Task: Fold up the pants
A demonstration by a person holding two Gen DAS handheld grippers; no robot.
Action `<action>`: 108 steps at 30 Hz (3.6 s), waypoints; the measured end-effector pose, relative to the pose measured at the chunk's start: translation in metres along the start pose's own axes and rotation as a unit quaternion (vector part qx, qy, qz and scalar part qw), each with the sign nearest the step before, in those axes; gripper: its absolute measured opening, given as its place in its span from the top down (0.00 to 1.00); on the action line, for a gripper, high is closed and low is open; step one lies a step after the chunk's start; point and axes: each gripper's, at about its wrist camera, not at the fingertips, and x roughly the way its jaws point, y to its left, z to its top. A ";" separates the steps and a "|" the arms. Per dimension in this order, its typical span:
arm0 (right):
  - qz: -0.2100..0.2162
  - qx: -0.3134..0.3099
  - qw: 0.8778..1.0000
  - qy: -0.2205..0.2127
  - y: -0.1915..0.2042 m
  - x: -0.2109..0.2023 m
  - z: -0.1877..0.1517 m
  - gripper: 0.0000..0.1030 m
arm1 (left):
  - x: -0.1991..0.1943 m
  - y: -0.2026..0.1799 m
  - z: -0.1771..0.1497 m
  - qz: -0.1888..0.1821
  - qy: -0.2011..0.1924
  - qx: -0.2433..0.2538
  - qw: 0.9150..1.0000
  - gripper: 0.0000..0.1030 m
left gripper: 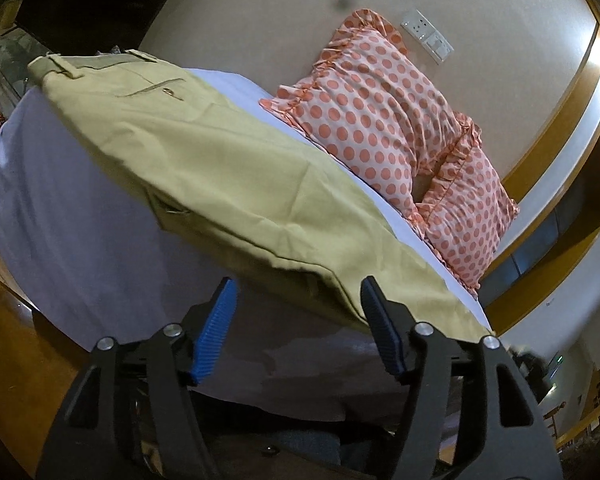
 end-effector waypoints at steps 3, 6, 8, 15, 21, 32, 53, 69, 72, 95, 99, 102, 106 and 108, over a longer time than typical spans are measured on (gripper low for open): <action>0.104 -0.078 0.991 0.031 0.087 0.019 -0.013 0.96 | -0.001 0.000 -0.003 0.000 -0.002 0.004 1.000 0.31; 0.204 -0.140 0.964 0.102 0.166 0.044 -0.055 0.96 | -0.001 -0.003 -0.006 -0.004 -0.001 0.015 1.000 0.26; 0.248 -0.186 0.936 0.164 0.211 0.059 -0.096 0.96 | -0.001 -0.006 -0.008 -0.004 0.003 0.026 1.000 0.25; 0.234 -0.337 0.866 0.285 0.269 0.069 -0.196 0.28 | 0.003 -0.008 -0.015 -0.028 0.015 0.055 0.998 0.17; 0.220 -0.279 0.899 0.255 0.242 0.067 -0.161 0.18 | 0.024 -0.013 -0.017 -0.043 0.035 0.064 0.996 0.14; 0.211 -0.257 0.899 0.285 0.231 0.080 -0.173 0.18 | 0.031 -0.003 0.006 -0.068 0.006 -0.001 0.998 0.08; 0.240 -0.233 0.900 0.281 0.215 0.084 -0.170 0.17 | 0.029 0.092 0.113 0.098 -0.039 -0.186 0.977 0.87; 0.124 -0.100 0.978 0.137 0.109 0.059 -0.064 0.15 | 0.155 -0.279 -0.018 0.003 0.088 0.478 0.874 0.88; 0.110 -0.092 0.978 0.150 0.098 0.063 -0.057 0.15 | 0.183 -0.280 -0.083 0.003 0.145 0.540 0.829 0.88; 0.095 -0.180 0.945 0.255 0.154 0.111 -0.087 0.33 | 0.099 -0.228 -0.058 -0.069 0.170 0.445 0.877 0.29; 0.136 -0.140 0.938 0.287 0.143 0.101 -0.080 0.47 | 0.091 -0.227 -0.066 -0.117 0.180 0.437 0.874 0.27; 0.154 -0.117 0.927 0.322 0.137 0.102 -0.087 0.55 | 0.077 -0.221 -0.055 -0.163 0.176 0.404 0.883 0.26; 0.147 -0.143 0.920 0.334 0.141 0.098 -0.097 0.57 | 0.068 -0.212 -0.041 -0.126 0.138 0.396 0.899 0.18; 0.143 -0.156 0.915 0.342 0.143 0.097 -0.104 0.58 | 0.074 -0.203 -0.030 -0.093 0.130 0.383 0.910 0.17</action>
